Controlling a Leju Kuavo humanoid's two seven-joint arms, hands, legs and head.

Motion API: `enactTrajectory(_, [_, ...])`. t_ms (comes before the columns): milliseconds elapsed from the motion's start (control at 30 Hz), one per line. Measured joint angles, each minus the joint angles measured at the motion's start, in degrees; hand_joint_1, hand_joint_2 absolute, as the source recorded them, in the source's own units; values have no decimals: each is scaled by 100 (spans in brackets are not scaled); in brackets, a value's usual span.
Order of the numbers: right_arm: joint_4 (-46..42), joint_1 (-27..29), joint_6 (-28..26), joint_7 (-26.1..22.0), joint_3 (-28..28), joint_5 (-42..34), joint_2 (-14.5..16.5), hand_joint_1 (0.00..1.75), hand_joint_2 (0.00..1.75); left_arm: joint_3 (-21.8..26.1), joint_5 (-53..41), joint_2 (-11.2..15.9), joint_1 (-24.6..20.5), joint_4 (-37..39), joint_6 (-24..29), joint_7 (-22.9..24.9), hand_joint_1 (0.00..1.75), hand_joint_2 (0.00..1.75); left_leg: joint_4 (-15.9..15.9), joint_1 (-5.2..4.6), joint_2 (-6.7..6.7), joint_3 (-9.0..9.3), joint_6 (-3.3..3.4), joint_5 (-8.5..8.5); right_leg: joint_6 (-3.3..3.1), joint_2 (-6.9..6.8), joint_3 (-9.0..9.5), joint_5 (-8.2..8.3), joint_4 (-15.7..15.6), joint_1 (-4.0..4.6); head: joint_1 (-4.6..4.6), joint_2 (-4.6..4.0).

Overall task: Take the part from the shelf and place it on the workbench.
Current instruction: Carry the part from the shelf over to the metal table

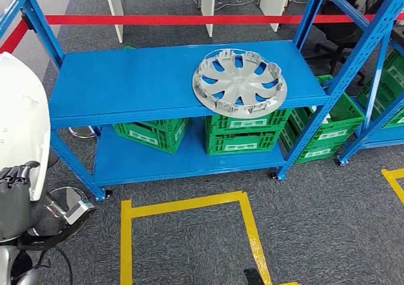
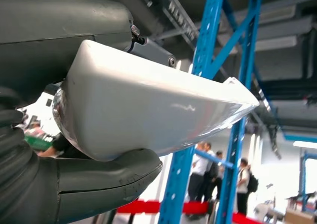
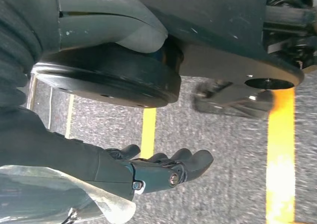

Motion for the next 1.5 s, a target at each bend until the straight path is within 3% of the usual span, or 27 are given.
enactTrajectory(200, [0,-1,-1,0,0,0,0,0,175,-5,0,-1,-5,0,-5,3,175,175,1,-1,0,-7,0,6,-1,0,3,7,10,0,-1,0])
enactTrajectory(267, [0,-8,-12,-4,-1,-3,-1,0,175,-102,0,-10,-102,1,-105,90,175,175,2,-23,-4,-141,-4,113,-51,3,297,303,-238,15,1,0])
enactTrajectory(333, [-7,-28,-31,-57,-15,-47,-1,0,175,-394,-1,27,-379,-5,-372,391,175,175,-22,-59,-6,-350,-73,394,-172,5,1095,538,-1333,64,-2,0])
enactTrajectory(400, [-19,-38,-23,-126,-67,-143,14,0,175,-761,-2,169,-698,-18,-630,760,175,175,683,-46,-5,-599,-229,-68,-308,-31,1373,701,-2136,83,-31,0])
enactTrajectory(467, [-24,-35,-6,-146,-122,-207,32,0,175,-970,-2,298,-855,-24,-731,955,175,175,1538,-13,-5,-694,-330,-619,-367,-76,1029,965,-2055,66,-56,0])
enactTrajectory(500, [-24,-36,-7,-149,-137,-217,35,0,175,-1008,-2,323,-881,-24,-745,992,175,175,1548,-10,-5,-573,-336,-509,-361,-82,918,1007,-2005,65,-56,0])
enactTrajectory(567, [-25,-36,-8,-150,-168,-234,38,0,175,-1066,-2,362,-938,-27,-759,1047,175,175,999,-7,-5,-101,-319,-263,-335,-86,731,1070,-1902,61,-56,0])
enactTrajectory(633, [-27,-41,-17,-148,-211,-267,40,0,175,-1116,-3,391,-1009,-34,-764,1072,175,175,251,-27,-10,378,-267,-286,-286,-88,599,1127,-1811,70,-52,0])
enactTrajectory(700, [-28,-44,-38,-142,-254,-301,40,0,175,-1150,-3,410,-1060,-40,-769,1073,175,175,-68,-63,-13,533,-203,-366,-217,-90,527,1208,-1789,68,-51,0])
enactTrajectory(767, [-27,-39,-54,-130,-285,-314,38,0,175,-1174,-3,420,-1087,-42,-776,1073,175,175,-122,-50,4,484,-122,-288,-141,-73,471,1206,-1780,59,-55,0])
enactTrajectory(800, [-27,-35,-58,-125,-300,-317,38,0,175,-1188,-4,423,-1101,-42,-779,1073,175,175,-146,-35,16,448,-72,-231,-106,-54,417,1084,-1686,57,-43,0])
enactTrajectory(833, [-26,-35,-60,-121,-312,-319,38,0,175,-1203,-4,423,-1115,-42,-781,1073,175,175,-166,-16,27,399,-34,-172,-74,-33,330,872,-1472,51,-27,0])
enactTrajectory(900, [-26,-38,-63,-120,-331,-321,38,0,175,-1230,-4,423,-1133,-42,-784,1073,175,175,-156,-12,36,274,2,-70,-21,-7,110,360,-746,23,3,0])
enactTrajectory(933, [-26,-38,-64,-120,-337,-321,37,0,175,-1242,-4,423,-1135,-42,-784,1073,175,175,-147,-12,38,207,-3,-23,0,-6,32,202,-390,10,5,0])
enactTrajectory(967, [-26,-37,-65,-120,-345,-321,37,0,175,-1255,-4,423,-1135,-42,-784,1073,175,175,-136,-10,41,144,-10,20,17,-6,29,164,-185,-1,5,0])
enactTrajectory(1000, [-26,-37,-66,-120,-356,-321,37,0,175,-1267,-4,424,-1135,-42,-784,1073,175,175,-127,-8,42,86,-21,61,27,-6,129,239,-195,-11,7,0])
enactTrajectory(1033, [-26,-39,-66,-120,-366,-321,37,0,175,-1277,-4,424,-1135,-42,-784,1073,175,175,-116,-5,41,37,-36,97,28,-6,340,394,-441,-22,7,0])
enactTrajectory(1100, [-27,-55,-68,-120,-378,-322,37,0,175,-1291,-4,425,-1139,-43,-784,1073,175,175,-89,-9,37,-47,-84,161,11,7,934,653,-1296,-32,7,0])
enactTrajectory(1167, [-28,-74,-92,-119,-384,-333,37,0,175,-1299,-4,426,-1159,-45,-786,1073,175,175,-68,-19,35,-115,-148,244,-12,31,1298,695,-1894,-23,2,0])
enactTrajectory(1233, [-28,-75,-162,-109,-403,-358,31,0,175,-1308,-4,427,-1187,-46,-798,1067,175,175,-83,-14,34,-161,-218,348,-67,39,1289,718,-2003,-6,0,0])
enactTrajectory(1300, [-27,-74,-279,-97,-437,-390,6,0,175,-1314,-4,426,-1208,-46,-825,1055,175,175,-18,1,30,-221,-279,240,-182,14,1198,822,-2009,-12,-10,0])
enactTrajectory(1367, [-29,-89,-413,-91,-486,-414,-47,0,175,-1317,-4,420,-1233,-45,-855,1036,175,175,450,7,27,-353,-314,-267,-284,-11,1076,944,-2013,-15,-41,0])
enactTrajectory(1433, [-31,-97,-523,-90,-539,-430,-115,0,175,-1322,-4,403,-1255,-42,-877,1002,175,175,1223,7,26,-488,-328,-789,-322,-20,897,1064,-1981,7,-57,0])
enactTrajectory(1467, [-32,-98,-564,-93,-563,-439,-148,0,175,-1324,-4,390,-1262,-39,-884,982,175,175,1509,6,26,-497,-327,-871,-324,-25,801,1118,-1954,18,-55,0])
enactTrajectory(1500, [-35,-99,-602,-98,-588,-451,-181,0,175,-1326,-4,374,-1268,-34,-889,962,175,175,1636,5,26,-438,-320,-813,-322,-29,699,1168,-1917,27,-55,0])
